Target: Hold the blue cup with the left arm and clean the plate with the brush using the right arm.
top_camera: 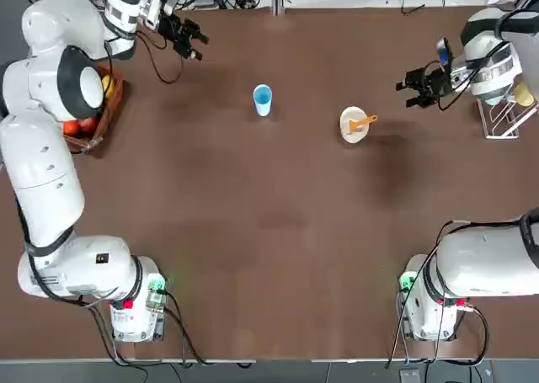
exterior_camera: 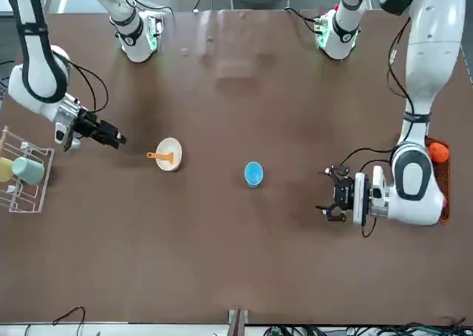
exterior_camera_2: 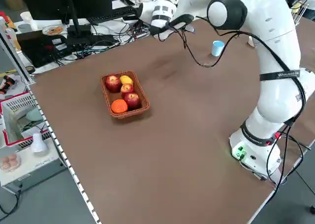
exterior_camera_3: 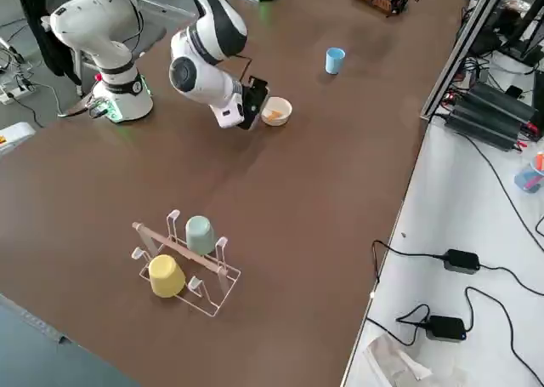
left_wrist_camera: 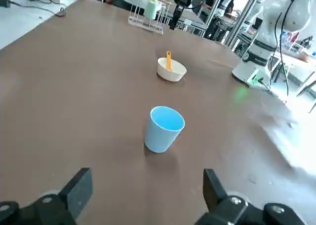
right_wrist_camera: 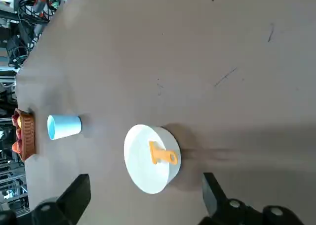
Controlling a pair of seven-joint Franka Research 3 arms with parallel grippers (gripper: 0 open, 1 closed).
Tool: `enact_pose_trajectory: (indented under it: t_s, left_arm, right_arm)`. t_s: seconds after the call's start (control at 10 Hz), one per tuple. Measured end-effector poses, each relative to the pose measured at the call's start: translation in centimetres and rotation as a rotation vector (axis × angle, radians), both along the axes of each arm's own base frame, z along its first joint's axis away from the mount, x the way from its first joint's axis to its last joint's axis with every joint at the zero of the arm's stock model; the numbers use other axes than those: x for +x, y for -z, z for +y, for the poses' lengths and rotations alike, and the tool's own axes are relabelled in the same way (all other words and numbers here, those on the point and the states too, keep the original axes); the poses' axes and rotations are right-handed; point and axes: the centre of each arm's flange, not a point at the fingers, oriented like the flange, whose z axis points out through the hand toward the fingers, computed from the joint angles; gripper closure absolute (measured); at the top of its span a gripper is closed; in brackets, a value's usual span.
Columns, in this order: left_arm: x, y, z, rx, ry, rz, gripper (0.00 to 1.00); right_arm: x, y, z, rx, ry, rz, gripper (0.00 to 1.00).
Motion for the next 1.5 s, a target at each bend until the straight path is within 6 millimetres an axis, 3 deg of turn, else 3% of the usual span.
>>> enact_pose_trajectory:
  t_s: [0.3,0.6,1.0,1.2,1.5]
  left_arm:
    - [-1.1,6.0,-5.9,-0.108,0.024,-0.075,0.01]
    - [-2.8,12.1,-7.6,-0.177,0.032,-0.082,0.01]
    - [-5.4,15.9,-10.2,-0.306,0.003,-0.152,0.01]
    - [-6.1,17.5,-10.3,-0.335,-0.027,-0.155,0.01]
    - [-6.5,17.7,-11.8,-0.375,-0.041,-0.162,0.02]
  right_arm:
    - [-0.1,4.2,2.4,0.043,-0.025,-0.048,0.00]
    - [-0.6,6.9,3.6,0.058,-0.051,-0.083,0.00]
    - [-0.9,8.8,4.6,0.037,-0.077,-0.116,0.02]
    - [-1.3,10.3,5.2,0.048,-0.073,-0.152,0.05]
    - [-1.5,11.3,5.6,0.047,-0.084,-0.158,0.13]
